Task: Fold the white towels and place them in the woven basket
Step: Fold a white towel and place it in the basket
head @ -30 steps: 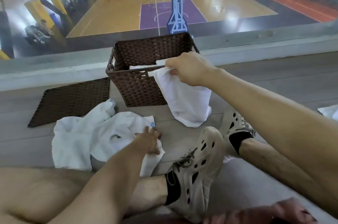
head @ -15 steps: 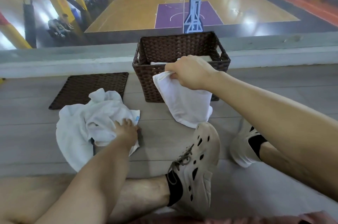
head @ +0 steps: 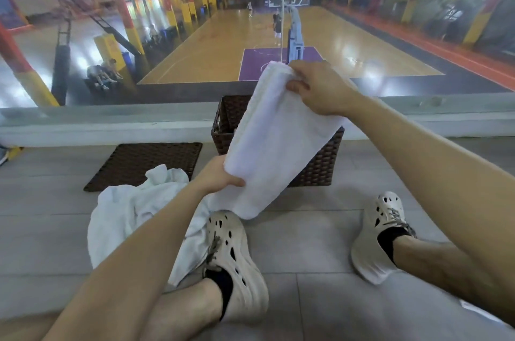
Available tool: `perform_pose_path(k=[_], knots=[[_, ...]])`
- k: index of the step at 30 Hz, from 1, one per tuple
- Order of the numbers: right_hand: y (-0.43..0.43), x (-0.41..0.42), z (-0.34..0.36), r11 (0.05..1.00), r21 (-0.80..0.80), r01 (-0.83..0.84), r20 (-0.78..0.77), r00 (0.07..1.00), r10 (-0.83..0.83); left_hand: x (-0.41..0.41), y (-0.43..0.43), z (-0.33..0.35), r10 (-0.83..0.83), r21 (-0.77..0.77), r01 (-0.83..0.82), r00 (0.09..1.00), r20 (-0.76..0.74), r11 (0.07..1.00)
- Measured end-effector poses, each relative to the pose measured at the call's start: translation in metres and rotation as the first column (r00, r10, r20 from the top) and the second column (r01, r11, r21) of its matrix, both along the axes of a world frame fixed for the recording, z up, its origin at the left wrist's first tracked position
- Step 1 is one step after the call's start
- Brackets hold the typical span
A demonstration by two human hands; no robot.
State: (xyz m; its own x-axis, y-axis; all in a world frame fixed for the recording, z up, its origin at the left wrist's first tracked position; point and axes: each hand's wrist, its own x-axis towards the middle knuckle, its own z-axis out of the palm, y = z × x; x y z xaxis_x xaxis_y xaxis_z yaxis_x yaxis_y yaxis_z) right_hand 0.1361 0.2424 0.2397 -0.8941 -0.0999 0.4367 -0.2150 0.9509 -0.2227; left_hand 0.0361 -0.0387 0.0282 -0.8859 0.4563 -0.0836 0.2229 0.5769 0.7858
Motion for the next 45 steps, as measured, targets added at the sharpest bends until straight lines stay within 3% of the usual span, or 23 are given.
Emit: perform_pose_path(k=[4, 8, 12, 16, 19, 21, 24, 28, 32, 36, 38, 45], knots=[[0.054, 0.010, -0.016, 0.979, -0.119, 0.167, 0.010, 0.986, -0.167, 0.004, -0.010, 0.017, -0.129, -0.180, 0.118, 0.990, -0.051, 0.977], [0.110, 0.037, -0.072, 0.886, -0.288, 0.362, 0.139, 0.932, -0.336, 0.005, -0.007, 0.043, -0.230, -0.318, 0.260, 0.965, 0.128, 0.912], [0.171, 0.056, -0.155, 0.739, -0.394, 0.547, 0.375, 0.829, -0.414, -0.009, 0.000, 0.052, -0.255, -0.279, 0.327, 0.930, 0.265, 0.903], [0.208, 0.072, -0.282, 0.659, -0.253, 0.708, 0.622, 0.641, -0.450, -0.035, 0.015, -0.004, -0.137, -0.335, 0.210, 0.964, 0.228, 0.918], [0.198, 0.097, -0.372, 0.676, -0.054, 0.735, 0.809, 0.429, -0.401, -0.031, 0.024, -0.085, -0.109, -0.600, 0.106, 0.994, 0.032, 0.793], [0.186, 0.109, -0.402, 0.643, -0.021, 0.766, 0.801, 0.397, -0.447, -0.007, 0.038, -0.133, -0.152, -0.650, 0.060, 0.985, -0.087, 0.758], [0.176, 0.113, -0.416, 0.528, -0.054, 0.847, 0.742, 0.388, -0.547, 0.054, 0.086, -0.179, -0.283, -0.562, 0.090, 0.921, -0.266, 0.823], [0.172, 0.115, -0.414, 0.505, -0.020, 0.863, 0.805, 0.313, -0.503, 0.117, 0.143, -0.219, -0.491, -0.655, 0.222, 0.832, -0.259, 0.722], [0.183, 0.115, -0.407, 0.500, -0.029, 0.865, 0.893, 0.247, -0.376, 0.121, 0.143, -0.238, -0.501, -0.686, 0.198, 0.821, -0.274, 0.700], [0.194, 0.119, -0.400, 0.426, -0.166, 0.889, 0.924, 0.291, -0.247, 0.115, 0.149, -0.233, -0.486, -0.676, 0.223, 0.844, -0.227, 0.702], [0.192, 0.121, -0.394, 0.458, -0.174, 0.872, 0.934, 0.294, -0.205, 0.122, 0.159, -0.231, -0.456, -0.661, 0.219, 0.865, -0.209, 0.718], [0.160, 0.132, -0.382, 0.519, -0.097, 0.849, 0.898, 0.300, -0.323, 0.113, 0.157, -0.226, -0.459, -0.732, 0.254, 0.884, -0.090, 0.632]])
